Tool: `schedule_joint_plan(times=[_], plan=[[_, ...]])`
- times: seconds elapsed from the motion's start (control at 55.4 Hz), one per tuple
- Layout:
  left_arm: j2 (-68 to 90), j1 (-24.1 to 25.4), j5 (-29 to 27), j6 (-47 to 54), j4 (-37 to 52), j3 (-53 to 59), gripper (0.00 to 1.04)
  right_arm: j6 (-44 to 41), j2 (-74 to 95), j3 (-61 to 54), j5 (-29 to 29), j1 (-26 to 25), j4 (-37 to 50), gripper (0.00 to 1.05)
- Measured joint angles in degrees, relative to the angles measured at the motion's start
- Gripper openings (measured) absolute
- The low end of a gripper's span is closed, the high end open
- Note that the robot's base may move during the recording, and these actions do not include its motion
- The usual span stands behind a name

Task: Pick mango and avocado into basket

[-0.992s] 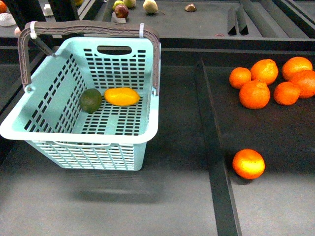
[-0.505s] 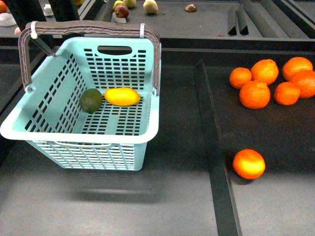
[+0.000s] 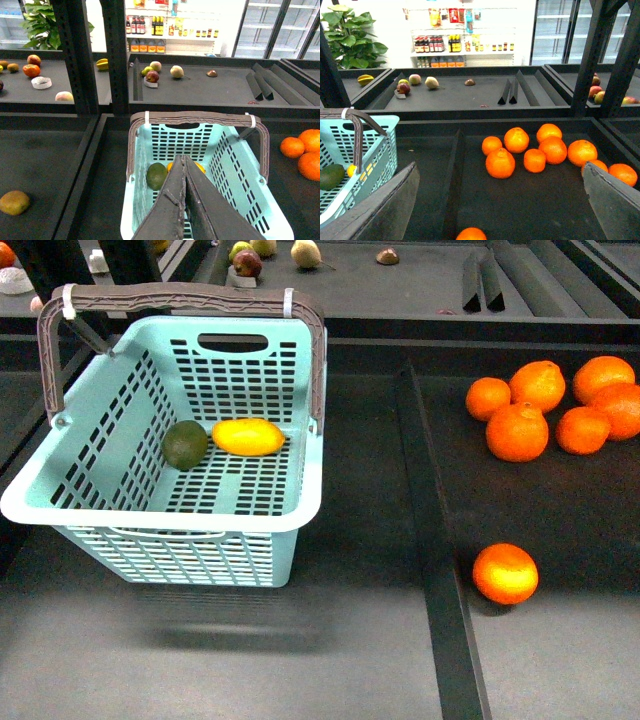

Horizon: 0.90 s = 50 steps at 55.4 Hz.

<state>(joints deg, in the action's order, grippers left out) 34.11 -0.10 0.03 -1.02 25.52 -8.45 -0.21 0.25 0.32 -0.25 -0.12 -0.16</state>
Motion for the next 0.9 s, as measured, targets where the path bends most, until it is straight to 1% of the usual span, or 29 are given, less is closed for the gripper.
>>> schedule_joint_plan(times=[0.162,0.505,0.559,0.902], plan=[[-5.27,0.00,-0.02,0.20,-2.14,3.17,0.03,0.00,0.00,0.00,0.00,0.00,0.00,0.97],[-14.62,0.00,0.00,0.46,-8.24,6.32,0.03,0.00,0.00,0.00,0.00,0.00,0.00,0.97],[-15.82,0.00,0.00,0.59,-7.61,7.43,0.03,0.00,0.00,0.00,0.00,0.00,0.00,0.97],[-22.29,0.00,-0.02,0.59,-13.49,7.45,0.03,0.00,0.00,0.00,-0.02,0.00,0.00,0.97]])
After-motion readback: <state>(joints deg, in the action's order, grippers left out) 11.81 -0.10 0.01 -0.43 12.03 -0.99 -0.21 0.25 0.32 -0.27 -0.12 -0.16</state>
